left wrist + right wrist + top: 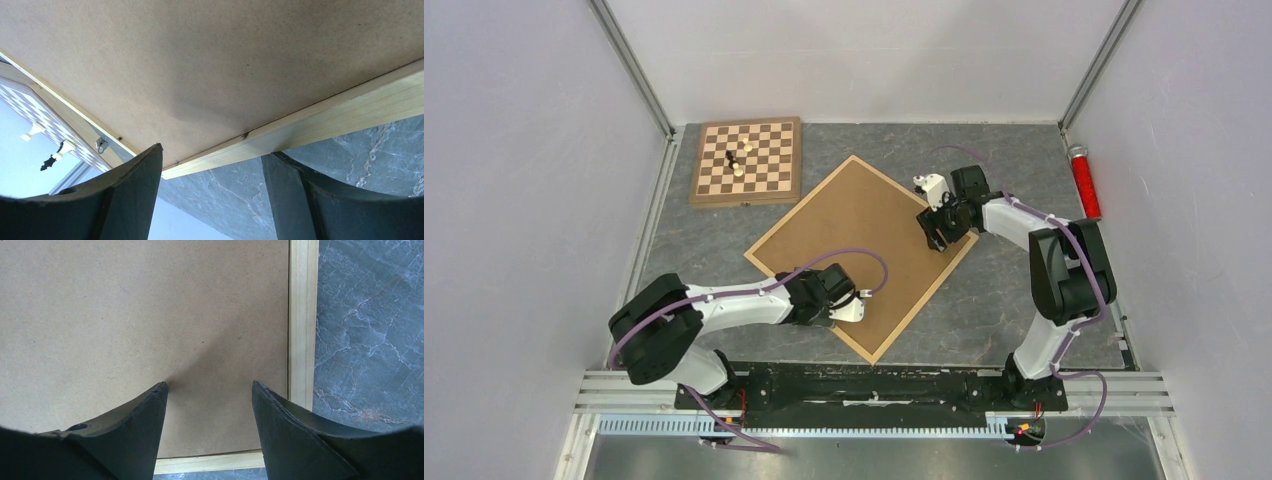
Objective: Put the photo into the frame
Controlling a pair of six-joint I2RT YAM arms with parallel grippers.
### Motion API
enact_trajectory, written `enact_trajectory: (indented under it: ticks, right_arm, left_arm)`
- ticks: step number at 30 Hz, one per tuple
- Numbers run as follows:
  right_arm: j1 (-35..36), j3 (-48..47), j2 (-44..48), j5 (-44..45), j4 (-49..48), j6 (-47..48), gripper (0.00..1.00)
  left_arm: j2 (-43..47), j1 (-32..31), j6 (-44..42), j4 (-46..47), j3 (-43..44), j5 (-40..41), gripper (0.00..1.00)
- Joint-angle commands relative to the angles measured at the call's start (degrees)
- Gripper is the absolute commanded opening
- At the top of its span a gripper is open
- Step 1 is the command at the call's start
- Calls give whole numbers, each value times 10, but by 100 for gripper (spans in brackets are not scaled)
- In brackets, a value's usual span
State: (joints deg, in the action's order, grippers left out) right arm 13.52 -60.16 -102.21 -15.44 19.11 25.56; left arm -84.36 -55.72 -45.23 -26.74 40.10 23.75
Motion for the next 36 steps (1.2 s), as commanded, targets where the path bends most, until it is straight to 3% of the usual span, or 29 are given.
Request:
enact_trajectory:
  ticks: [1, 11, 18, 24, 31, 36]
  right_arm:
    - [2, 8, -111, 33, 121, -11, 67]
    - [5, -15, -136, 40, 145, -3, 67]
    - [5, -17, -138, 47, 148, 2, 67]
    - [5, -18, -139, 45, 145, -3, 67]
    - [5, -20, -135, 35, 137, -12, 67]
    - [5, -7, -124, 27, 120, -20, 67]
  left_arm:
    - [-1, 1, 34, 50, -12, -80, 79]
    - [34, 7, 25, 5, -2, -138, 80]
    - [42, 73, 75, -9, 86, -196, 81]
    - [-38, 124, 220, 33, 221, -229, 82]
    - [-238, 184, 465, 8, 451, -234, 85]
    - [-345, 203, 567, 23, 554, -266, 85]
